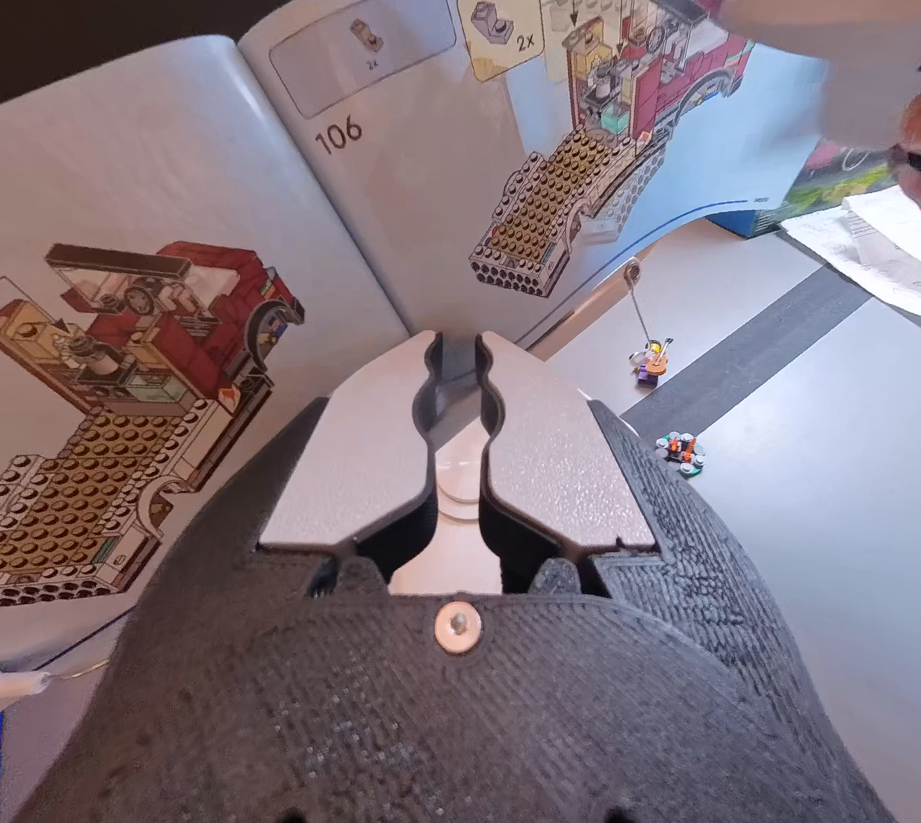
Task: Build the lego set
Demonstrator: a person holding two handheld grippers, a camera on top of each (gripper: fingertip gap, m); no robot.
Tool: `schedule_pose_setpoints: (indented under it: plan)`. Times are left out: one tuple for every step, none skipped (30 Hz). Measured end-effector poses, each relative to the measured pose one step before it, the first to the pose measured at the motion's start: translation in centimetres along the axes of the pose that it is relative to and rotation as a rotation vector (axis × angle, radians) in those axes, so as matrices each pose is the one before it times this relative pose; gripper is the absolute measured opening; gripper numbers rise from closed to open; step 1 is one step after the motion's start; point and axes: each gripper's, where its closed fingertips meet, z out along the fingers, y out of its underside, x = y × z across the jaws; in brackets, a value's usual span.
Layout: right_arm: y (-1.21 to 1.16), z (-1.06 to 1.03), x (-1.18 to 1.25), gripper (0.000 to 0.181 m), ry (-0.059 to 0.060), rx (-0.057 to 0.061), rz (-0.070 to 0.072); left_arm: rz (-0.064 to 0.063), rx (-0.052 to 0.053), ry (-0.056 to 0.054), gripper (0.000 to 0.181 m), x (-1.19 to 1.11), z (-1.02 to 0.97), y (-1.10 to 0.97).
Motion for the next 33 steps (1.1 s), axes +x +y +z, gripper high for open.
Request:
schedule_pose_setpoints:
  plan:
    - [0.075,-0.214,-0.215,0.019,-0.0250,0.0060,0.0148,-0.0098,0.0138,0.0129,0.015,0.287,-0.196,-0.388]
    - [0.141,-0.184,-0.141,0.018,-0.0195,-0.0003,0.0132,-0.0152,0.0156,0.0177,0.017,0.378,-0.230,-0.464]
    - [0.021,-0.227,-0.139,0.016,-0.0159,0.0040,0.0098,-0.0203,0.0175,0.0242,0.019,0.503,-0.221,-0.525]
    - [-0.130,-0.262,-0.202,0.016,-0.0154,0.0117,0.0036,-0.0279,0.0224,0.0363,0.020,0.680,-0.210,-0.636]
    - [-0.202,-0.281,-0.270,0.017,-0.0115,0.0124,-0.0060,-0.0416,0.0253,0.0484,0.021,0.847,-0.182,-0.696]
    - [-0.227,-0.257,-0.365,0.017,-0.0087,0.0116,-0.0189,-0.0609,0.0295,0.0631,0.022,0.994,-0.121,-0.775]
    - [-0.201,-0.220,-0.532,0.018,-0.0117,0.0098,-0.0287,-0.0747,0.0320,0.0762,0.023,1.129,-0.058,-0.822]
    - [-0.126,-0.157,-0.670,0.018,-0.0162,0.0040,-0.0319,-0.0839,0.0277,0.0800,0.026,1.137,0.049,-0.734]
    - [-0.048,-0.106,-0.768,0.018,-0.0196,-0.0012,-0.0303,-0.0840,0.0273,0.0894,0.029,1.230,0.110,-0.662]
    - [-0.025,-0.058,-0.766,0.018,-0.0181,-0.0036,-0.0263,-0.0798,0.0210,0.0723,0.033,0.950,0.198,-0.473]
    - [-0.038,-0.037,-0.715,0.018,-0.0150,-0.0028,-0.0241,-0.0668,0.0127,0.0538,0.036,0.648,0.272,-0.221]
    - [-0.089,-0.020,-0.665,0.018,-0.0142,-0.0004,-0.0244,-0.0513,0.0049,0.0361,0.041,0.349,0.300,-0.004]
    - [-0.106,-0.016,-0.649,0.018,-0.0137,0.0010,-0.0247,-0.0347,0.0015,0.0119,0.044,-0.071,0.270,0.118]
    - [-0.113,-0.026,-0.615,0.019,-0.0130,0.0012,-0.0252,-0.0240,0.0095,0.0039,0.044,-0.260,0.154,0.036]
    - [-0.111,-0.042,-0.613,0.019,-0.0143,0.0017,-0.0252,-0.0305,0.0166,0.0074,0.042,-0.278,0.049,-0.057]
    - [-0.106,-0.057,-0.622,0.020,-0.0171,0.0012,-0.0238,-0.0398,0.0233,0.0255,0.037,-0.060,-0.071,-0.196]
    - [-0.079,-0.083,-0.606,0.021,-0.0181,0.0002,-0.0230,-0.0441,0.0231,0.0359,0.029,0.089,-0.164,-0.216]
    - [-0.067,-0.121,-0.599,0.022,-0.0187,0.0017,-0.0202,-0.0338,0.0163,0.0223,0.024,-0.058,-0.200,-0.162]
    - [-0.037,-0.124,-0.514,0.025,-0.0161,0.0012,-0.0144,-0.0159,0.0096,0.0020,0.020,-0.262,-0.227,-0.067]
    - [0.052,-0.120,-0.322,0.029,-0.0053,-0.0017,-0.0116,-0.0025,0.0031,-0.0033,0.015,-0.267,-0.203,0.005]
    - [0.144,-0.120,-0.100,0.031,0.0051,-0.0052,-0.0111,0.0016,-0.0004,0.0026,0.010,-0.147,-0.160,0.056]
    - [0.206,-0.109,0.113,0.034,0.0150,-0.0067,-0.0092,0.0004,-0.0007,0.0090,0.005,0.007,-0.116,0.043]
    - [0.197,-0.115,0.215,0.035,0.0173,-0.0042,-0.0044,0.0004,0.0000,0.0080,0.000,0.047,-0.083,0.015]
    - [0.234,-0.109,0.332,0.036,0.0211,-0.0054,0.0005,0.0002,0.0025,0.0015,0.000,0.006,-0.056,-0.036]
    - [0.267,-0.087,0.378,0.036,0.0215,-0.0086,-0.0009,0.0020,0.0020,-0.0012,0.000,0.013,-0.023,-0.043]
    - [0.289,-0.060,0.238,0.037,0.0125,-0.0101,-0.0052,0.0022,0.0002,0.0016,0.000,0.080,-0.007,-0.027]
    - [0.318,-0.045,0.114,0.039,0.0054,-0.0119,-0.0081,0.0007,-0.0014,0.0031,0.000,0.120,0.001,-0.006]
    - [0.354,-0.058,0.017,0.040,0.0018,-0.0123,-0.0101,0.0024,-0.0013,0.0026,0.000,0.112,-0.008,-0.014]
    - [0.349,-0.091,-0.092,0.041,-0.0031,-0.0111,-0.0083,0.0050,-0.0015,0.0006,0.000,0.096,-0.044,-0.027]
    - [0.376,-0.136,-0.171,0.042,-0.0079,-0.0120,-0.0020,0.0078,-0.0036,-0.0002,0.000,0.105,-0.105,-0.046]
    - [0.417,-0.148,-0.157,0.043,-0.0075,-0.0138,0.0043,0.0102,-0.0040,-0.0005,0.000,0.106,-0.186,-0.108]
    - [0.421,-0.178,-0.186,0.045,-0.0090,-0.0136,0.0067,0.0112,-0.0032,-0.0005,0.000,0.134,-0.318,-0.240]
    - [0.409,-0.184,-0.287,0.045,-0.0191,-0.0130,0.0097,0.0146,-0.0044,-0.0020,0.000,0.159,-0.449,-0.357]
